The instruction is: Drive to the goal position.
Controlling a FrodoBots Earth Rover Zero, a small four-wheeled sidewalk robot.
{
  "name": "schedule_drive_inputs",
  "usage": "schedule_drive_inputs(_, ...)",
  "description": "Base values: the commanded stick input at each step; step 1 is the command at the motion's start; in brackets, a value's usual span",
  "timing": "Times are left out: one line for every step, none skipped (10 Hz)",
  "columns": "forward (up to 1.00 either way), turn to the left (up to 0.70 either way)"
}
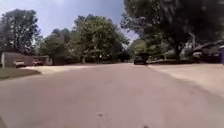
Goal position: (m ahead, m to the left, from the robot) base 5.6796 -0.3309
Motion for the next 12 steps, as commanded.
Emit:
schedule_drive_inputs(0.7,0.0)
schedule_drive_inputs(0.7,0.0)
schedule_drive_inputs(0.7,0.0)
schedule_drive_inputs(0.7,0.0)
schedule_drive_inputs(0.7,0.0)
schedule_drive_inputs(0.7,0.0)
schedule_drive_inputs(0.7,0.0)
schedule_drive_inputs(0.7,0.0)
schedule_drive_inputs(0.7,0.0)
schedule_drive_inputs(0.7,0.0)
schedule_drive_inputs(0.7,0.0)
schedule_drive_inputs(0.7,0.0)
